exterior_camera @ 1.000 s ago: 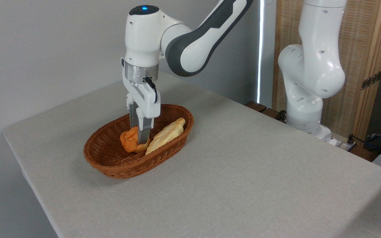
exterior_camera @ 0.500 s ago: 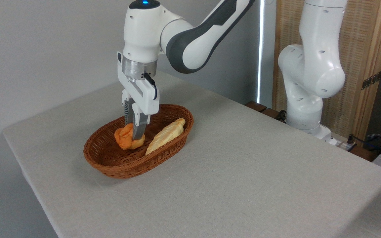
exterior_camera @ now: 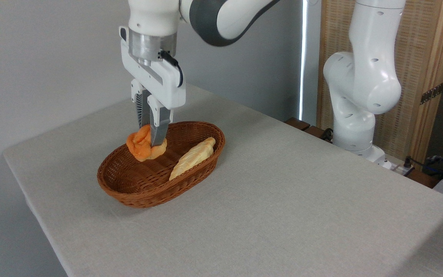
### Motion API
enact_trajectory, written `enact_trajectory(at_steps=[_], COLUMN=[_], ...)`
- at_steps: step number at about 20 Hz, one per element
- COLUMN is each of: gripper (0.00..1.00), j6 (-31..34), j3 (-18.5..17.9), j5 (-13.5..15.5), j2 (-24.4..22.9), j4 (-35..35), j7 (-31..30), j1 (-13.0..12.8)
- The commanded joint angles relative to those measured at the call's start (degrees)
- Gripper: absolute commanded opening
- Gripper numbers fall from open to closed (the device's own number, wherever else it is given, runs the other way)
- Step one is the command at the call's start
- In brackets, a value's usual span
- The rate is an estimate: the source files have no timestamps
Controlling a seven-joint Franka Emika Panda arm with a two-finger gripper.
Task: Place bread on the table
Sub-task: 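Lift the roll out of the basket and carry it beside the basket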
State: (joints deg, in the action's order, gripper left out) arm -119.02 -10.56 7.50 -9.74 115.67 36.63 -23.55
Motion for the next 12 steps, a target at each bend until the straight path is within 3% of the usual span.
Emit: enact_trajectory(at_steps=[1, 4, 7, 12], gripper=[0.45, 0.45, 0.45, 0.72], j6=[3.88, 3.54, 3.27, 2.83], j3=[-4.46, -6.22, -8.33, -8.51], j5=[-9.40, -18.02, -20.06, -27.87], j2=[0.25, 0.86, 1.82, 4.73], j4=[-3.79, -3.62, -3.61, -3.61], j7=[0.55, 1.33, 3.79, 5.56], j1=[-0.45, -0.36, -0.36, -0.27])
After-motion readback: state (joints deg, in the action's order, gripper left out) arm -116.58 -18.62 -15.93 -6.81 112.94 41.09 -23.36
